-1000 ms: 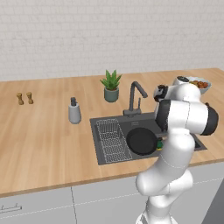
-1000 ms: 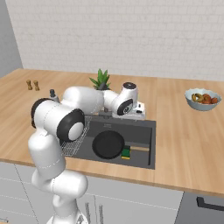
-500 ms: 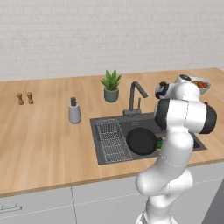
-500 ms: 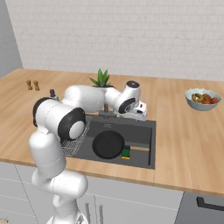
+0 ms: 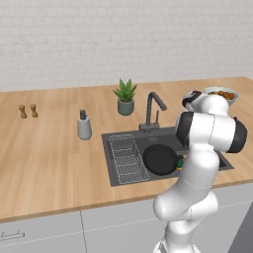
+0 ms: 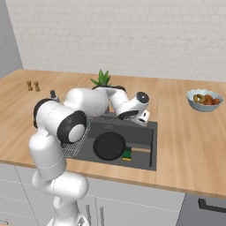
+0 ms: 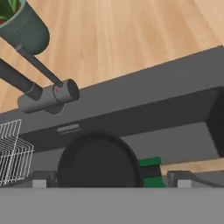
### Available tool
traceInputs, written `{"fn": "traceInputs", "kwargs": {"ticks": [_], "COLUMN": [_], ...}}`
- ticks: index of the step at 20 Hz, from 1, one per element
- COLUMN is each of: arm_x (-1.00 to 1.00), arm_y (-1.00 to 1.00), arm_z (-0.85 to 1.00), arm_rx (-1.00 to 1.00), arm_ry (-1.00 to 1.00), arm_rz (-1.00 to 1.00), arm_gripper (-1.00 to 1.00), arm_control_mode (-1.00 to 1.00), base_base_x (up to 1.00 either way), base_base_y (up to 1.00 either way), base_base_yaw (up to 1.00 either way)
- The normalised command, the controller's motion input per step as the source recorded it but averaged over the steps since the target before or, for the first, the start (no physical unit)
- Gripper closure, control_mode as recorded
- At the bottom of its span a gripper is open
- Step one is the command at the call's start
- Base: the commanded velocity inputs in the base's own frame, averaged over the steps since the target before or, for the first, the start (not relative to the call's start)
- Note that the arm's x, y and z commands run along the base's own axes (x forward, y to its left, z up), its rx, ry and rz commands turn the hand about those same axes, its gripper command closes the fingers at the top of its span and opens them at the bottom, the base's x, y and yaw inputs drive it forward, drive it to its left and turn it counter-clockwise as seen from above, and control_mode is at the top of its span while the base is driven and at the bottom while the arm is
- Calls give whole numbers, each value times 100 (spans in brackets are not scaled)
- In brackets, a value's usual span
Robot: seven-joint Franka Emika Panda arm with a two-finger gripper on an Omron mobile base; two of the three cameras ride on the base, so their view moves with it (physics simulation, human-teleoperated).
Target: Pick the pan and sponge and place them into the sink. Then turn on the water.
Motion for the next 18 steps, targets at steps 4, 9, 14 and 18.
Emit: {"fn": "traceInputs", "kwargs": {"ticks": [4, 9, 14, 18], "arm_x": [5, 1, 15, 29], "arm_y": [8, 0, 13, 33], "arm_z": [2, 0, 0, 0], "arm_rx": [20, 14, 4, 2], "arm_ry": [-3, 7, 1, 0], "arm_rz": [0, 0, -1, -3], "arm_gripper": [-100, -100, -100, -100], "arm_control_mode": [-100, -100, -100, -100], "base_base_x": [0, 0, 0, 0], "base_base_y": [0, 0, 0, 0], "base_base_yaw": [0, 0, 0, 0]}}
